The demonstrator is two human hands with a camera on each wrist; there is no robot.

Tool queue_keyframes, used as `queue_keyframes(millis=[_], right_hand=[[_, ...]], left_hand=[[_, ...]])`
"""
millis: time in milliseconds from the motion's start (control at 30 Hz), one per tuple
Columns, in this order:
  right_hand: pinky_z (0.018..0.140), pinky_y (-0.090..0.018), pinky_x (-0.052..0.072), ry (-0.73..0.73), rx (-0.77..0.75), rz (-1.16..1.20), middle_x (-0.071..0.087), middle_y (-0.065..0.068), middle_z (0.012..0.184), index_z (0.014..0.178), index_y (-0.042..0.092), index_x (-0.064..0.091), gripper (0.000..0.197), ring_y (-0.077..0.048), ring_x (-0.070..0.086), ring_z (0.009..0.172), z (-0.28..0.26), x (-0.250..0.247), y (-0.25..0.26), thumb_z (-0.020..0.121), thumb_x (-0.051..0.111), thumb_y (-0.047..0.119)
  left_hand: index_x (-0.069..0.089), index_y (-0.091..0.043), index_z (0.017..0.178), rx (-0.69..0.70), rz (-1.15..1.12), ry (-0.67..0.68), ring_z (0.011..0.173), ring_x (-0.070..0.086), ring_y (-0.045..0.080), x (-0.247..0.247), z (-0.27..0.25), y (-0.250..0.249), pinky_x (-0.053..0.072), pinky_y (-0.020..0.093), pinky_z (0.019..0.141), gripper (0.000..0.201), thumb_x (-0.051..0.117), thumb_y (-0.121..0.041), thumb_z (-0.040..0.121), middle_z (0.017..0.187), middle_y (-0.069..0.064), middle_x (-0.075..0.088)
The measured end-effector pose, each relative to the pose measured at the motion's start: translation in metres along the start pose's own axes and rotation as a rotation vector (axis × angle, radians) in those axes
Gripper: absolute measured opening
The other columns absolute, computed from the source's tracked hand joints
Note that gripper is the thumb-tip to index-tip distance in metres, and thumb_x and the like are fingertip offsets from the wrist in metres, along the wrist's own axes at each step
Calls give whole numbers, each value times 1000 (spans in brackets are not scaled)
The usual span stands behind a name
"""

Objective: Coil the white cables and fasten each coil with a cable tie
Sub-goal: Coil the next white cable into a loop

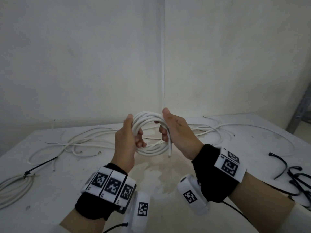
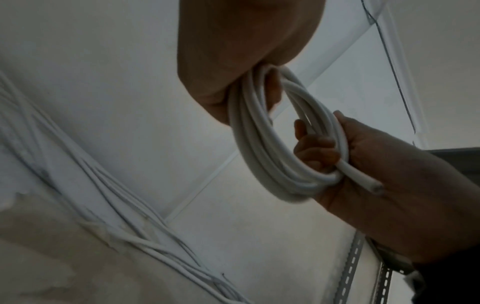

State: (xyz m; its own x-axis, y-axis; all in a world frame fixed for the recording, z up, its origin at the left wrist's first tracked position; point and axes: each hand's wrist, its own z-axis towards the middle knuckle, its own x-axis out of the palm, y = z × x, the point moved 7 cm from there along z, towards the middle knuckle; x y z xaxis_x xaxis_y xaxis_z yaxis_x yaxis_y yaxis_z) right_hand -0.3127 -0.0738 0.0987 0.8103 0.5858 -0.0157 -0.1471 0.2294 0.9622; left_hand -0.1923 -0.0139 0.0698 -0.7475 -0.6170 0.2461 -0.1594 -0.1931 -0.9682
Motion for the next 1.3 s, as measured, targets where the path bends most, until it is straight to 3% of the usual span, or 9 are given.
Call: queue_keyframes(millis=[133,267,467,633,733,833,933,1133,1300], right_hand=[[47,-22,26,12,-19,-119,39,9,43,63,12,53,47,-6,30,41,3,-6,0,97,36,40],[48,-17,29,76,-91,-417,41,11,39,56,12,46,51,-3,36,37,5,0,2,97,35,39],[55,-23,36,56,-145,-376,43,10,51,62,13,45,46,-7,40,48,6,-1,6,90,37,49],[80,-16,35,-71,-202,-395,46,9,93,96,17,44,40,-2,44,85,-1,-14,-1,88,28,53],[92,-22,34,-71,-123,-368,43,10,102,104,23,36,61,-7,42,97,1,-16,-14,71,22,73],[68,-23,50,-30,-29,-147,58,2,80,105,15,46,48,-11,62,68,0,-11,-12,88,28,56],[47,-16,44,-23,-74,-65,54,-4,68,95,15,48,23,-5,55,46,-2,-9,-4,95,36,35],[48,-17,37,-40,-56,-68,49,-3,55,72,5,52,43,-9,45,45,-5,-12,-7,101,28,27],[53,-29,33,-28,-17,29,40,-7,55,73,6,50,33,-16,38,48,0,-14,-7,99,32,16]], left_hand=[[57,-2,58,-116,110,304,38,49,20,9,-6,5,46,35,64,53,28,-28,94,39,7,46],[57,-1,60,-230,189,420,35,42,18,23,-12,1,46,25,47,66,29,-48,96,38,5,43],[44,-10,56,-115,206,235,30,21,10,26,-14,1,22,17,37,47,43,-39,94,35,-5,27],[40,-12,53,-103,-70,101,27,19,8,17,-11,-2,20,15,35,47,42,-35,94,32,-6,23],[39,-12,53,-94,-175,96,26,19,7,17,-11,-1,21,15,34,47,39,-35,94,31,-6,23],[38,-12,54,-67,-208,82,27,21,7,14,-12,0,23,17,34,46,38,-34,94,32,-6,24],[39,-11,55,-41,-208,70,29,23,8,12,-13,2,27,18,36,46,36,-34,95,33,-5,24],[39,-10,56,-47,-190,69,29,23,8,12,-13,6,27,17,35,45,37,-32,95,33,-5,25],[43,-10,57,-78,-204,128,31,27,9,14,-10,8,34,21,41,45,37,-34,95,34,-5,27]])
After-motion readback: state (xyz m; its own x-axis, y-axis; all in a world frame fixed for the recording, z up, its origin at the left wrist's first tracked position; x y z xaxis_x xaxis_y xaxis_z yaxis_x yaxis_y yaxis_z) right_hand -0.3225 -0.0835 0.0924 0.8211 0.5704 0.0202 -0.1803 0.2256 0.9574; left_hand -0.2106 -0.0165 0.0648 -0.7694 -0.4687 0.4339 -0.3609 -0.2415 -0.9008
